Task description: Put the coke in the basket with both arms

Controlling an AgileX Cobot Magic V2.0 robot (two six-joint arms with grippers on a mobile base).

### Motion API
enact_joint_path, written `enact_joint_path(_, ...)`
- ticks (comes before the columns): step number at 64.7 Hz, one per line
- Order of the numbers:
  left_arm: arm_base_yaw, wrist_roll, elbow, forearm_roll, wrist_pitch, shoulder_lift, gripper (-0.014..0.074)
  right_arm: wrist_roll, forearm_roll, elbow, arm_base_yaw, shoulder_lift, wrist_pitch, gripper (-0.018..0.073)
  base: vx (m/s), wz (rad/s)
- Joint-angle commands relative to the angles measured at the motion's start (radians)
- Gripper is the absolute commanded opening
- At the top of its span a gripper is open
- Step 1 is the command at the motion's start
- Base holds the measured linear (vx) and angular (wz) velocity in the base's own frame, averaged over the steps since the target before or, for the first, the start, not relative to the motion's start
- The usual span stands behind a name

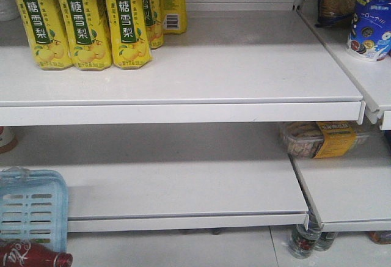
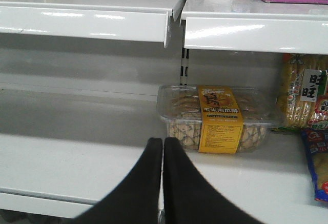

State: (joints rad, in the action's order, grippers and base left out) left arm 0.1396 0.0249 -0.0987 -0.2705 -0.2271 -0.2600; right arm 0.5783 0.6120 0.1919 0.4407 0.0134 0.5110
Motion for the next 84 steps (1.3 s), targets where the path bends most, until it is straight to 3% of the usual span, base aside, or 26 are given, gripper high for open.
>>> enact_joint_path(1,0.002,-0.074,-0.001,0.173,0.180,0.025,-0.0006,0.000,0.026,0.024,-0.002,0.003,-0.056,-0.0009,0.00,0.00)
enact_joint_path(7,-0.004,-0.080,0.042,0.242,0.227,0.052,-0.0006,0.000,0.026,0.024,-0.002,0.003,-0.056,-0.0009,0.00,0.00)
enact_joint_path(21,-0.101,-0.080,0.133,0.243,0.280,0.142,-0.0006,0.000,0.026,0.024,-0.002,0.003,-0.056,-0.0009,0.00,0.00)
enact_joint_path(28,-0.128,-0.078,0.138,0.271,0.253,0.186,-0.0006,0.000,0.026,0.024,-0.002,0.003,-0.056,-0.0009,0.00,0.00)
enact_joint_path(37,-0.132,-0.079,0.138,0.332,0.252,0.208,-0.0006,0.000,0.026,0.024,-0.002,0.003,-0.056,-0.0009,0.00,0.00)
enact_joint_path(84,-0.138,-0.079,0.139,0.315,0.220,0.288,-0.0006,0.000,0.026,0.024,-0.002,0.003,-0.055,-0.0009,0.00,0.00)
